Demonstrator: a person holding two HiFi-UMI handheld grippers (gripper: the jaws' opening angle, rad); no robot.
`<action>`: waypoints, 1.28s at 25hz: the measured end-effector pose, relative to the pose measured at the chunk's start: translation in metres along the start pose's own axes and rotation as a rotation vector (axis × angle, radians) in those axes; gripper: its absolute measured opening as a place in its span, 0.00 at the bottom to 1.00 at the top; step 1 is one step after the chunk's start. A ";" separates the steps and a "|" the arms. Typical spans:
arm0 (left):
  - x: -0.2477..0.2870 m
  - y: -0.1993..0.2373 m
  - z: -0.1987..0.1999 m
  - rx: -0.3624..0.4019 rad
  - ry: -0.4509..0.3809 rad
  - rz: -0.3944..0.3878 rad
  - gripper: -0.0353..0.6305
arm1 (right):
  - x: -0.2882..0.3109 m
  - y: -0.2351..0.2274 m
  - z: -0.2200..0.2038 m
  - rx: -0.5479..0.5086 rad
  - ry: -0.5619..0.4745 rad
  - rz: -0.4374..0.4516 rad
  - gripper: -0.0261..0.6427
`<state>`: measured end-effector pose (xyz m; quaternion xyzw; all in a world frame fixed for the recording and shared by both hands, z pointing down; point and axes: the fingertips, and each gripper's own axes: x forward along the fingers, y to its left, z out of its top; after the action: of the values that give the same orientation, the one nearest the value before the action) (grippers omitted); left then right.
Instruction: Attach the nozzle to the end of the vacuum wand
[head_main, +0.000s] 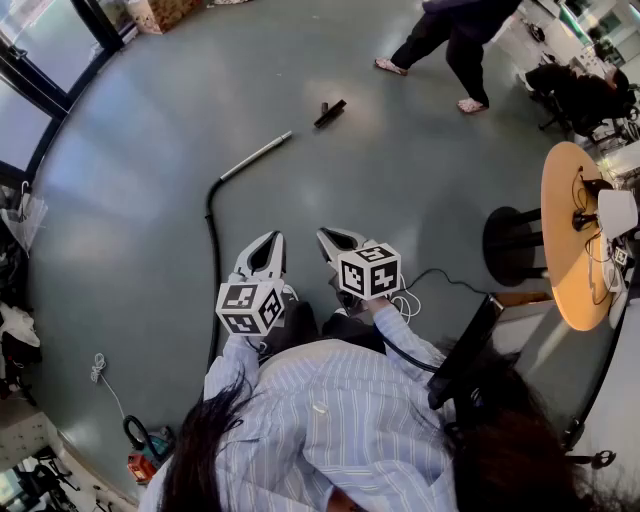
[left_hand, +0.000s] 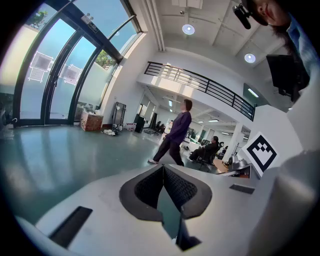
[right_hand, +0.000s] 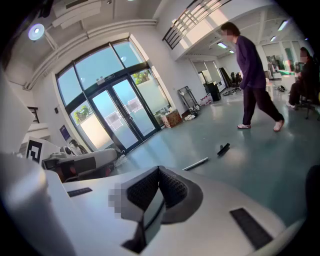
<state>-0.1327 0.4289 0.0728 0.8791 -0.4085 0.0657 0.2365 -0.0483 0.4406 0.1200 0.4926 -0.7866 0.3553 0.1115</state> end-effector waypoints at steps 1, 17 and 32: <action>0.000 -0.006 -0.004 -0.006 0.002 0.001 0.06 | -0.006 -0.003 -0.003 0.001 -0.001 0.001 0.05; -0.001 -0.044 -0.019 0.044 0.031 -0.001 0.06 | -0.050 -0.022 -0.001 0.026 -0.081 0.009 0.05; 0.004 0.001 -0.012 0.023 0.044 -0.003 0.06 | -0.013 -0.007 0.005 0.037 -0.059 0.012 0.05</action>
<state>-0.1306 0.4311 0.0847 0.8808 -0.4012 0.0893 0.2352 -0.0352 0.4440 0.1128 0.5002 -0.7858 0.3556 0.0768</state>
